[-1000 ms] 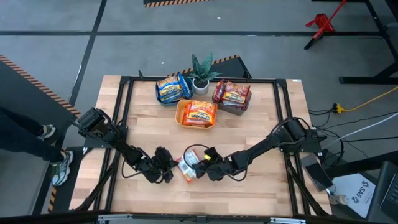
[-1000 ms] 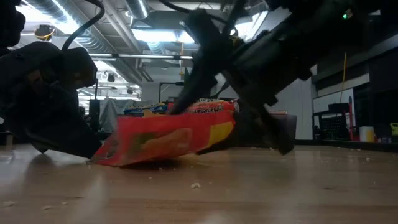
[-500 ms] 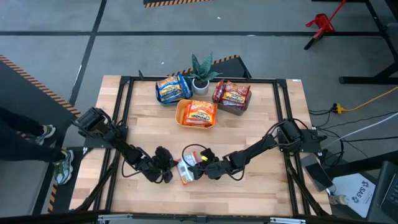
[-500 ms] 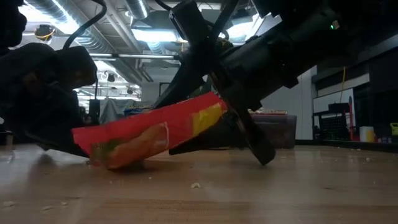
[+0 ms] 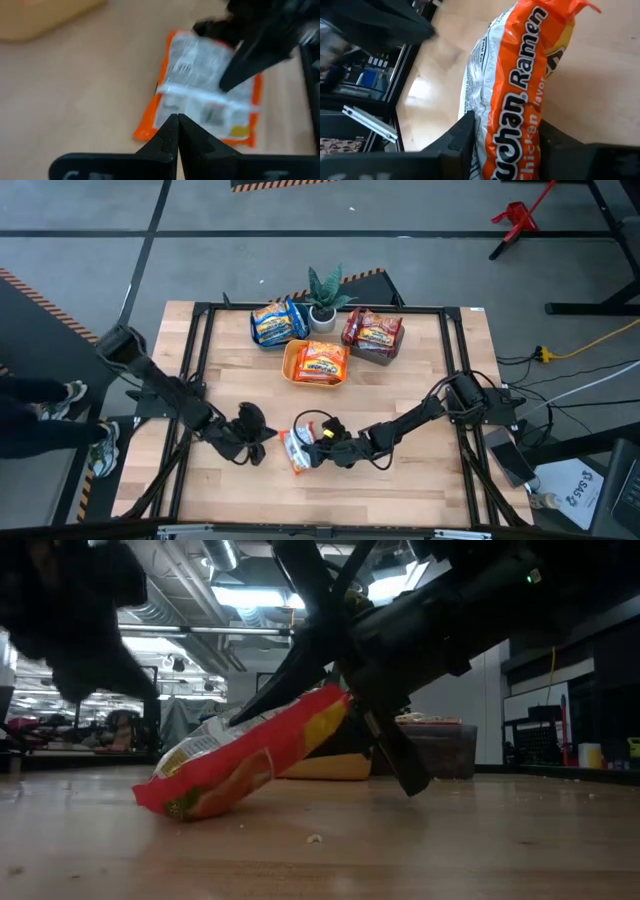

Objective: Sort Maruchan noodles
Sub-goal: Put the orange noodle pack into the yellow bin

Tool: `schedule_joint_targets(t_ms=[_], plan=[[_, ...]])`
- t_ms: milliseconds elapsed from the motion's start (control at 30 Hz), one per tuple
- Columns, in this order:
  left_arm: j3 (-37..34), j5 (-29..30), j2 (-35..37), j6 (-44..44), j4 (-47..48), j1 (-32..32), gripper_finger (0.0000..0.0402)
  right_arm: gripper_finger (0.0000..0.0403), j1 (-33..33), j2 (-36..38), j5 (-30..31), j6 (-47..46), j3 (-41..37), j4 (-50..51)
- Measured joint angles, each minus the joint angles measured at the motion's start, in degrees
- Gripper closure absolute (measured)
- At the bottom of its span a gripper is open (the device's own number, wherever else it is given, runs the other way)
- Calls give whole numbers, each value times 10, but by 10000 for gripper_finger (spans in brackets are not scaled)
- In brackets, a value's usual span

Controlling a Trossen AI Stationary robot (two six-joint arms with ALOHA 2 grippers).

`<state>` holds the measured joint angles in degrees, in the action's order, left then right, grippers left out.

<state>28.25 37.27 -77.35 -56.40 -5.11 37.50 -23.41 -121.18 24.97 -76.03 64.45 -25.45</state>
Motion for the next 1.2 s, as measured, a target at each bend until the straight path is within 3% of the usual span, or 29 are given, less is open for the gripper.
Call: schedule_joint_targets(t_ms=[233,467,767,1000,1200], plan=[[1,24,145,38,47,1,401,302,17,8,10,38,2,4],[1,43,257,100,47,2,401,298,50,20,-4,128,52,18],[2,94,375,197,18,27,402,296,84,33,20,237,179,238],[2,104,434,292,-28,44,402,296,98,34,124,317,274,371],[2,104,453,328,-27,51,402,296,109,34,311,389,294,380]])
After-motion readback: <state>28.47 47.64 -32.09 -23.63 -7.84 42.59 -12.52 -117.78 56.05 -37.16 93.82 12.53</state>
